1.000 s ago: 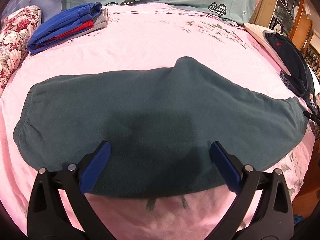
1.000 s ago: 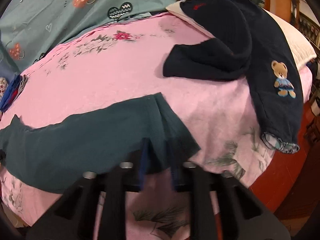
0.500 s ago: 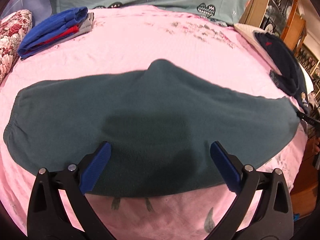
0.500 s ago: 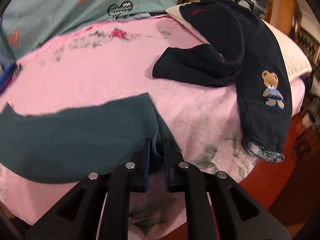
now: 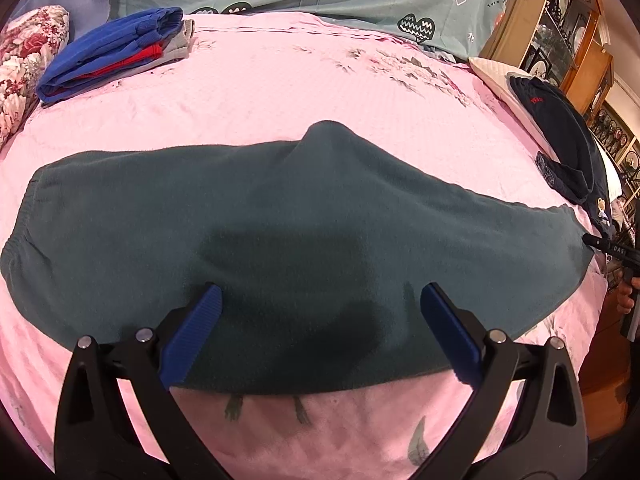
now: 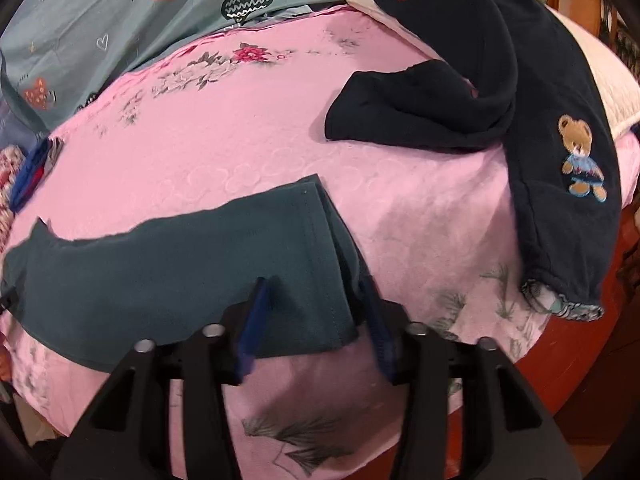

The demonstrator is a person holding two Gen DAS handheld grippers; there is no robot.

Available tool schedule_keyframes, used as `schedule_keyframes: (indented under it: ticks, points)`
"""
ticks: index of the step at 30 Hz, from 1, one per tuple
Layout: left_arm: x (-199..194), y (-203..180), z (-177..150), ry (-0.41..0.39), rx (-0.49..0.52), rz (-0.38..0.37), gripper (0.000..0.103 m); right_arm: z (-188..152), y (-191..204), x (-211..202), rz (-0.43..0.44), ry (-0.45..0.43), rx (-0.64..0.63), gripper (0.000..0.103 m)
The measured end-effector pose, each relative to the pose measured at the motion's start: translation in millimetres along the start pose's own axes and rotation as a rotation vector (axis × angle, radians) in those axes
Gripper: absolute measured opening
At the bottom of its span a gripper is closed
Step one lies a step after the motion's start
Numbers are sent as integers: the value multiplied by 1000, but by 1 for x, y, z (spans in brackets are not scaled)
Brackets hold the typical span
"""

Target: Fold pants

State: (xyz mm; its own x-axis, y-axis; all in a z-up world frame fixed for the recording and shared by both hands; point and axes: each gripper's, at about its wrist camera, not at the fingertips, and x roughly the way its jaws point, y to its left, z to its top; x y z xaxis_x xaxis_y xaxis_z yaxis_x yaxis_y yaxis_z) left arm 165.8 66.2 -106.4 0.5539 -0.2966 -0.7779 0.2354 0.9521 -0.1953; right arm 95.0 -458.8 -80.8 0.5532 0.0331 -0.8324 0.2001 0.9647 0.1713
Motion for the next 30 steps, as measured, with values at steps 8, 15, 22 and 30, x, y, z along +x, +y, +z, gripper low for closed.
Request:
schedule_keyframes:
  ticks: [8,15,22,30]
  points:
    - [-7,4,0,-25,-25,-3,101,0,-11,-41,151,-138,166,7]
    - [-4,4,0,-8,-29,-11,101,-17,-26,-27,72,-83,221,3]
    - [-5,6,0,-17,-40,-26,101,-3,-8,-36,-13,-109,96,55]
    - [-5,7,-1,-22,-48,-34,101,3,-3,1,40,43,53,10]
